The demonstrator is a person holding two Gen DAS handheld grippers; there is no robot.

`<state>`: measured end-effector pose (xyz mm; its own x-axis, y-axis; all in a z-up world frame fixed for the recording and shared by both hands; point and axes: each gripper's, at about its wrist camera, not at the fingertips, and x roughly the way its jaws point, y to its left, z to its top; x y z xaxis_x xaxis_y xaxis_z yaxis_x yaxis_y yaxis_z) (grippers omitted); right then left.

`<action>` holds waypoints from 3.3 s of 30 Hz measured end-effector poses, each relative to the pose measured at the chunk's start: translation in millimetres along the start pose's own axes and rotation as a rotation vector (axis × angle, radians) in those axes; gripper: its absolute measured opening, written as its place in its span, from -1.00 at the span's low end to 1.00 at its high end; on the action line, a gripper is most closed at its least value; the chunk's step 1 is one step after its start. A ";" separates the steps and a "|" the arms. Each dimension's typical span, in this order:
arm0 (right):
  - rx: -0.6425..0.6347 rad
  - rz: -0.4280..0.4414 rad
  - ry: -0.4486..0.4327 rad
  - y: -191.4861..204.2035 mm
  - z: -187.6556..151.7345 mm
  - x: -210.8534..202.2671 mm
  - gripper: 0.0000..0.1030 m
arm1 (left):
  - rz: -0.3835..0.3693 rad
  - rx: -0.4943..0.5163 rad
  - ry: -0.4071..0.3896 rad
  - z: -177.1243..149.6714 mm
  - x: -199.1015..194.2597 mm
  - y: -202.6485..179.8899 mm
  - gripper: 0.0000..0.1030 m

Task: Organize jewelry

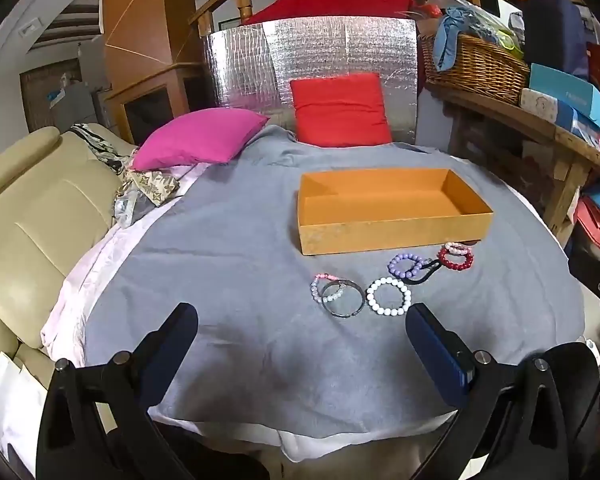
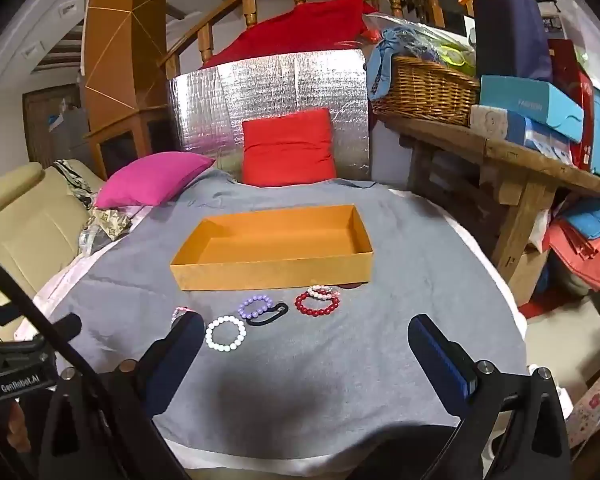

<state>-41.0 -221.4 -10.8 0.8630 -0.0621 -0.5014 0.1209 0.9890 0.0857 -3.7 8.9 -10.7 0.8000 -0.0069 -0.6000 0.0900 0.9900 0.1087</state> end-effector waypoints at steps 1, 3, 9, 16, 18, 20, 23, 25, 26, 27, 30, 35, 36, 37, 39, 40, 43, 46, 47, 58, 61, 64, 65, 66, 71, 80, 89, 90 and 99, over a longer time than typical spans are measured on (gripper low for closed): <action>-0.001 0.004 0.007 3.7 -0.8 -0.2 1.00 | 0.002 -0.005 0.000 1.0 -0.7 0.3 1.00; 0.038 0.023 0.032 4.3 0.3 0.7 1.00 | 0.015 -0.010 -0.002 2.7 -0.8 -1.6 1.00; 0.017 0.003 0.057 9.7 -5.2 9.7 1.00 | 0.029 -0.020 0.004 3.6 -1.7 -1.3 1.00; 0.016 -0.004 0.074 14.0 -9.6 11.6 1.00 | 0.029 -0.004 0.006 0.8 -4.2 -5.6 1.00; 0.016 -0.005 0.075 13.2 -9.5 11.4 1.00 | 0.032 -0.002 0.003 0.7 -5.0 -6.6 1.00; 0.016 -0.004 0.080 13.0 -10.2 12.1 1.00 | 0.035 -0.003 0.003 0.5 -4.5 -6.4 1.00; 0.015 -0.003 0.089 14.0 -12.0 14.5 1.00 | 0.034 -0.005 0.009 -0.3 -2.8 -5.9 1.00; 0.016 -0.002 0.093 13.7 -13.3 15.8 1.00 | 0.034 -0.003 0.012 -0.9 -1.2 -6.4 1.00; 0.015 -0.002 0.094 14.0 -13.9 16.4 1.00 | 0.035 -0.001 0.014 -1.2 -0.3 -6.8 1.00; 0.015 -0.001 0.095 13.8 -14.4 16.4 1.00 | 0.034 -0.001 0.017 -1.6 0.3 -6.8 1.00; 0.015 -0.001 0.095 13.8 -14.9 16.9 1.00 | 0.034 -0.004 0.017 -2.9 1.4 -6.3 1.00; 0.018 -0.003 0.100 13.4 -15.6 18.2 1.00 | 0.033 -0.005 0.020 -2.7 2.5 -6.1 1.00; 0.019 -0.004 0.101 13.3 -15.8 18.4 1.00 | 0.032 -0.005 0.021 -3.2 2.6 -6.3 1.00; 0.020 -0.004 0.101 13.0 -15.6 19.1 1.00 | 0.031 -0.005 0.022 -3.6 2.9 -6.3 1.00; 0.023 -0.004 0.102 12.5 -15.7 19.9 1.00 | 0.033 -0.002 0.021 -4.0 3.6 -7.0 1.00; 0.025 -0.004 0.103 12.1 -15.8 20.3 1.00 | 0.032 -0.001 0.023 -3.9 4.1 -7.1 1.00; 0.026 -0.005 0.107 11.6 -16.3 22.5 1.00 | 0.031 -0.001 0.024 -4.4 6.0 -7.3 1.00; 0.028 -0.005 0.110 11.0 -18.3 25.1 1.00 | 0.028 0.003 0.029 -5.2 9.7 -8.0 1.00; 0.026 -0.008 0.112 10.9 -18.6 26.9 1.00 | 0.026 0.004 0.029 -5.6 11.3 -8.4 1.00; 0.128 -0.047 0.200 -39.3 -25.5 79.2 1.00 | -0.062 -0.002 0.089 -8.5 75.1 -7.1 1.00; 0.174 -0.038 0.235 -59.3 -25.6 103.3 1.00 | -0.093 -0.016 0.076 1.5 97.6 -6.9 1.00; 0.203 -0.025 0.246 -72.8 -20.3 131.5 0.96 | -0.086 -0.029 0.048 16.4 122.2 -8.5 1.00; 0.208 -0.018 0.250 -75.9 -17.4 141.7 0.93 | -0.089 -0.036 0.038 19.8 129.8 -8.8 1.00; 0.215 -0.015 0.258 -79.0 -14.1 154.2 0.89 | -0.084 -0.039 0.022 23.4 139.9 -9.4 1.00; 0.282 -0.002 0.341 -98.3 -2.7 221.0 0.41 | -0.055 -0.040 0.007 26.6 188.5 -14.4 1.00; 0.279 -0.036 0.467 -118.2 4.9 301.3 0.22 | -0.068 -0.047 0.063 44.0 225.3 -31.7 1.00; 0.333 0.034 0.452 -127.3 9.7 319.5 0.22 | -0.027 -0.005 0.143 45.1 258.1 -44.6 1.00; 0.333 0.045 0.457 -126.7 8.6 319.1 0.22 | -0.026 -0.013 0.149 44.4 258.9 -42.9 1.00; 0.212 -0.021 0.480 -92.4 9.2 327.1 0.22 | -0.037 -0.018 0.155 42.1 253.8 -40.4 1.00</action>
<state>234.6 -334.3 -174.8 0.5433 0.0366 -0.8387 0.2754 0.9360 0.2192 220.7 -38.7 -133.9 0.6948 -0.0231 -0.7188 0.1062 0.9918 0.0708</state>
